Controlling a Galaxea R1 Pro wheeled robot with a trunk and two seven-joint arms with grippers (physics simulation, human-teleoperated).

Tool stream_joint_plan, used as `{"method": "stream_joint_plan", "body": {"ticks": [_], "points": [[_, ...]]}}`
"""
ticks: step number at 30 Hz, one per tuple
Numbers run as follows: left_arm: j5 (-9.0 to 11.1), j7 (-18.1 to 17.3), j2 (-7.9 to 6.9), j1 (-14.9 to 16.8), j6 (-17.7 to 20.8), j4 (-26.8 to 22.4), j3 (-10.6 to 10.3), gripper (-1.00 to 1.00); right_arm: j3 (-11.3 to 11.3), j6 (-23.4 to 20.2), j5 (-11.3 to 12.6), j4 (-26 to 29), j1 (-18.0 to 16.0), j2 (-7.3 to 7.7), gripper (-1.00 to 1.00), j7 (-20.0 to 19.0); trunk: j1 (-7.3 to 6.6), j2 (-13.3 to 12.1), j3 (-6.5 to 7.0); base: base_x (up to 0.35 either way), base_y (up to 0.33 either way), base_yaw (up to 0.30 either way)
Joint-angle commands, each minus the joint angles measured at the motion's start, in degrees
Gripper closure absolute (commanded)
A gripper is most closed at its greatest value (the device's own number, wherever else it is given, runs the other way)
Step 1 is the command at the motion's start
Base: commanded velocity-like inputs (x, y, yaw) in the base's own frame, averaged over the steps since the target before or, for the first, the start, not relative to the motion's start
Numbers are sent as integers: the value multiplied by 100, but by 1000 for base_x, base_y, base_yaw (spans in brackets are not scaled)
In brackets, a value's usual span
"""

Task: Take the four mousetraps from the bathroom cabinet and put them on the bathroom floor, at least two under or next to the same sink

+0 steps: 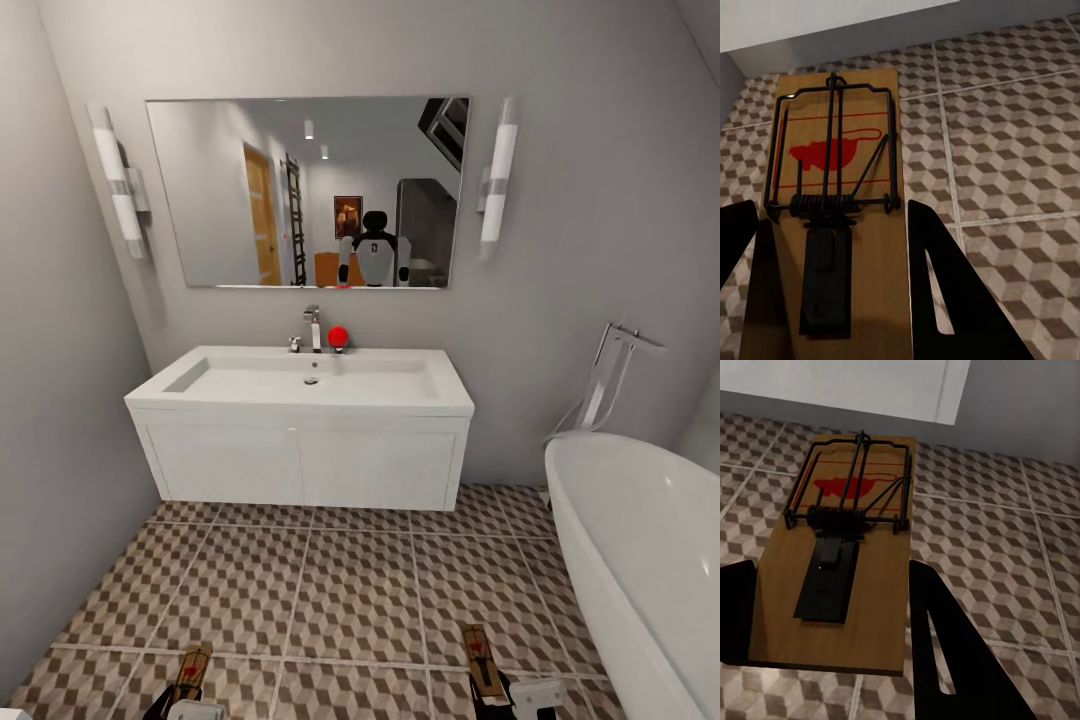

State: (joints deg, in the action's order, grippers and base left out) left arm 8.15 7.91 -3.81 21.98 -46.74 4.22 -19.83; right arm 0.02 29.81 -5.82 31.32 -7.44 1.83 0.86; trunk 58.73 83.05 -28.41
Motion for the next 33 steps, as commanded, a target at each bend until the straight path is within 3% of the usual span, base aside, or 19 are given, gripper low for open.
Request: {"method": "stream_joint_plan", "body": {"ticks": [1, 20, 22, 25, 27, 28, 29, 33], "points": [[46, 6, 3, 8, -28, 18, -50, 100, -2, 16, -15, -3, -3, 2, 100, -15, 0, 3, -6, 0, 0, 0], [53, 14, -4, 5, 76, 8, -40, 100, 6, 4, -15, -3, -3, 0, 100, -20, 0, 3, -6, 0, 0, 0], [82, 13, -5, 2, 473, -13, -27, 100, -4, -33, -23, 2, -3, -3, 100, -8, 0, 3, -6, 0, 0, 0], [226, -2, -25, -3, 1533, -242, -11, 100, -9, -264, -69, 56, -3, 0, 100, 113, 0, 3, -6, 0, 0, 0], [339, -11, -113, -6, 2383, -725, -7, 100, -10, -634, -113, 91, -15, -4, 100, 263, 0, 3, -6, 0, 0, 0], [414, -14, -189, -3, 3092, -1233, -5, 100, -10, -929, -152, 160, -38, -9, 100, 345, 0, 3, -6, 0, 0, 0], [434, -15, -212, -3, 3338, -1415, -3, 100, -11, -1018, -165, 203, -52, -12, 100, 362, 0, 3, -6, 0, 0, 0], [499, -17, -296, 18, 4974, -2638, 28, 100, -11, -1816, -248, 805, -280, -111, 100, 427, 0, 3, -6, 0, 0, 0]]}}
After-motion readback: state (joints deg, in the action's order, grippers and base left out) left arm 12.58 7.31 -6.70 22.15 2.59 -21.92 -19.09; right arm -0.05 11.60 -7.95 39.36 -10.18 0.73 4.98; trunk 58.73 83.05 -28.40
